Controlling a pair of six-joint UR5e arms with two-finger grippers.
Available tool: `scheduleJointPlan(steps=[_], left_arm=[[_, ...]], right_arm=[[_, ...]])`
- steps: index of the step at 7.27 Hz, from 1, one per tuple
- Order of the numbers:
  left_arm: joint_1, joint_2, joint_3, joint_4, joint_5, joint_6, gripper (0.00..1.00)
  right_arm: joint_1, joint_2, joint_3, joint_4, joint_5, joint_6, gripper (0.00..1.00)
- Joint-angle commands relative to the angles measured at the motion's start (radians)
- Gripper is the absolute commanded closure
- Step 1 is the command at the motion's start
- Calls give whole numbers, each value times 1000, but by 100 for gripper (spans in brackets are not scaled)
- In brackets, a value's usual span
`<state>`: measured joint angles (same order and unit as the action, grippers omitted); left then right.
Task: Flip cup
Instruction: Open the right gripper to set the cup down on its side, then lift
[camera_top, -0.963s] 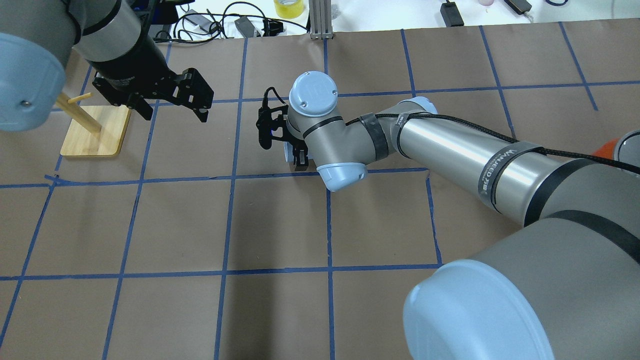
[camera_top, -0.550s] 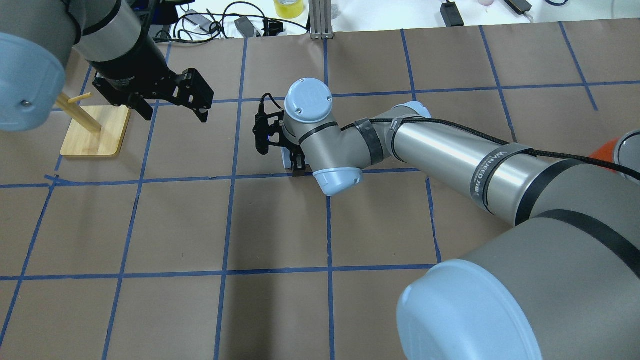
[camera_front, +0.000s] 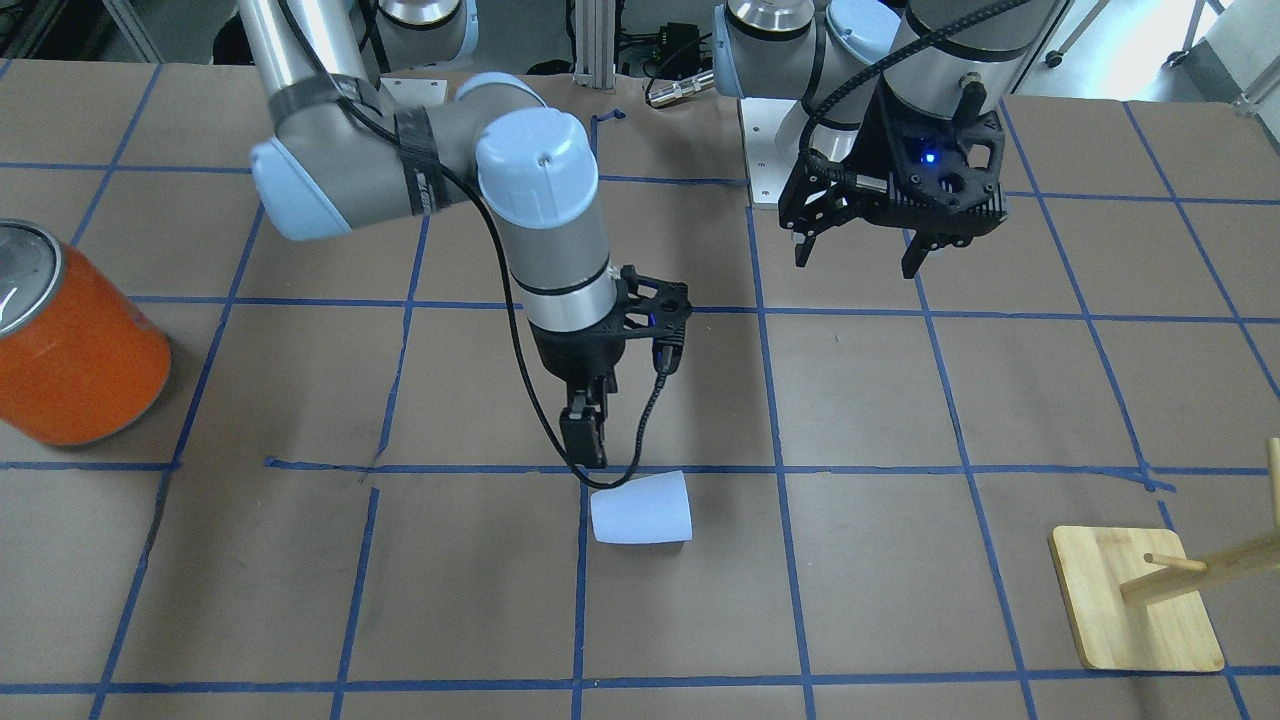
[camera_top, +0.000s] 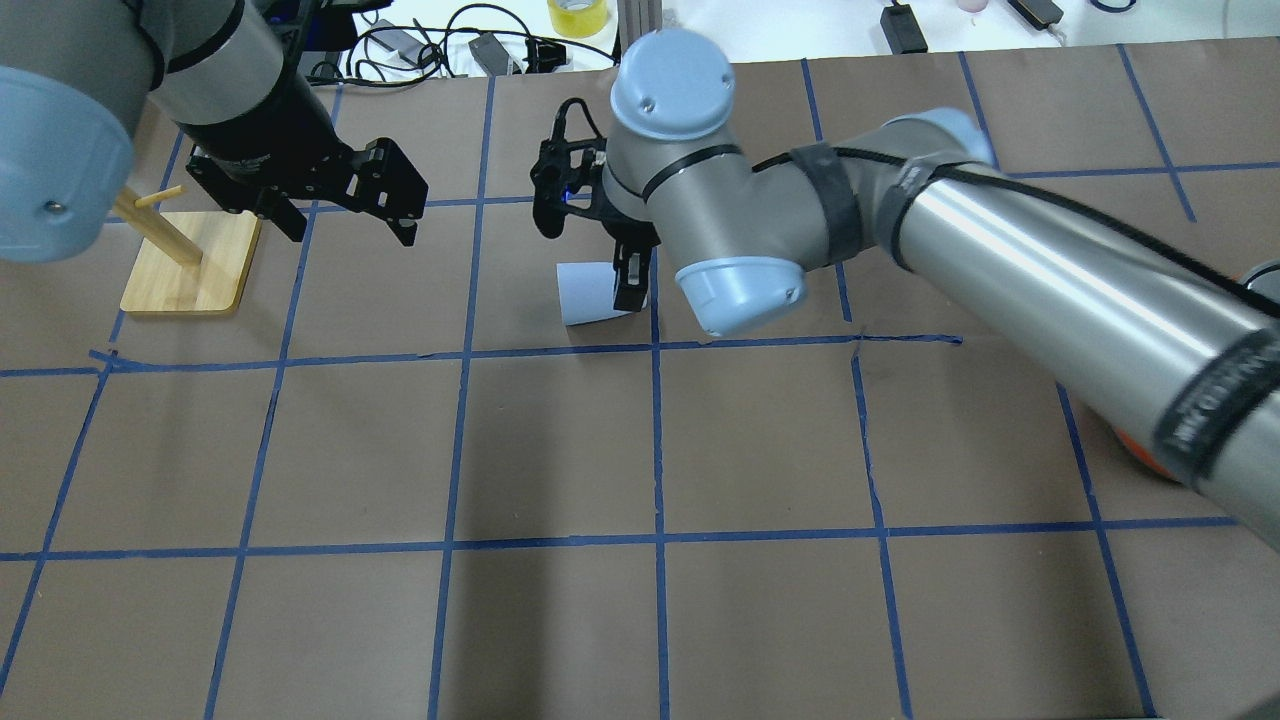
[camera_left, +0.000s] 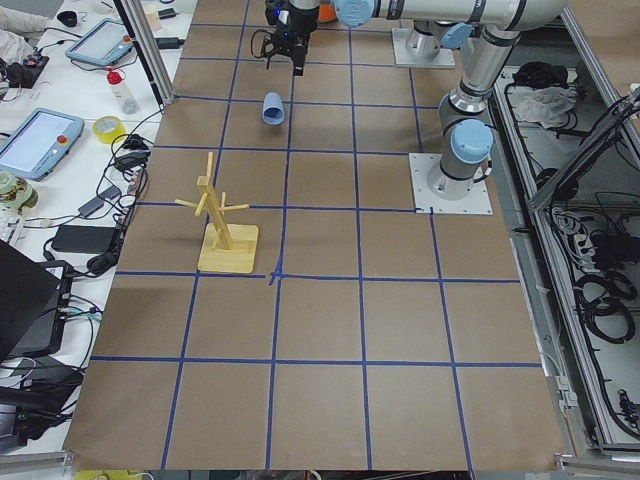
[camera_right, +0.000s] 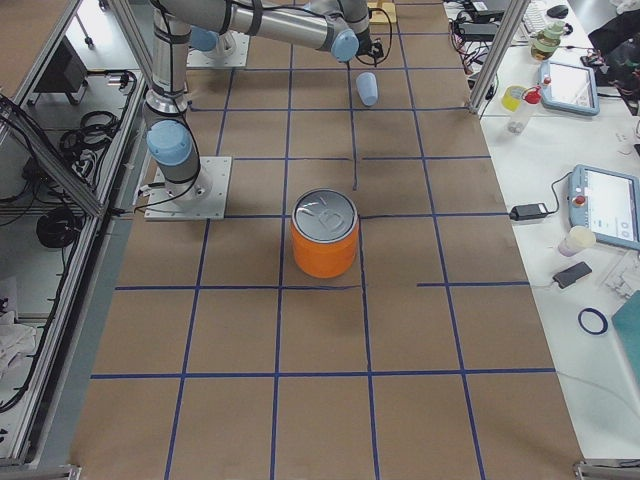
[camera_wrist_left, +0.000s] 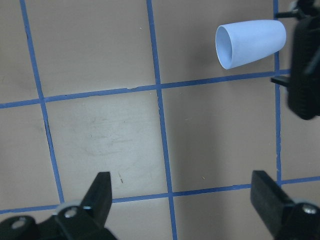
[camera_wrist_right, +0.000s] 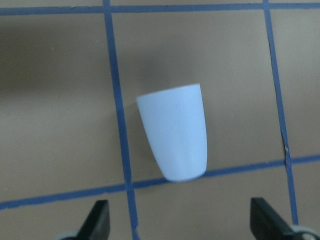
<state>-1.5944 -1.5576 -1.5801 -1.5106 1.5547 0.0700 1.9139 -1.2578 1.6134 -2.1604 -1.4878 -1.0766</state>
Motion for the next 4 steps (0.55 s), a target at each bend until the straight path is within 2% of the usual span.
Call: scheduleJointPlan(steps=[1,2,3,4], left_arm=[[25,-12,-33,19,-78,-3,0],[74,-16,-81,61,-153,23,0],[118,-35,-110,78,-268,71,0],[125,-64,-113,110,-369,89,0]], right_arm=[[-161,-232,-1,347,0,24,0],[-252,-327,0,485,0,40,0],[-312,-406,0,596,0,105,0],[-315,-440,3,638,-2,254,0]])
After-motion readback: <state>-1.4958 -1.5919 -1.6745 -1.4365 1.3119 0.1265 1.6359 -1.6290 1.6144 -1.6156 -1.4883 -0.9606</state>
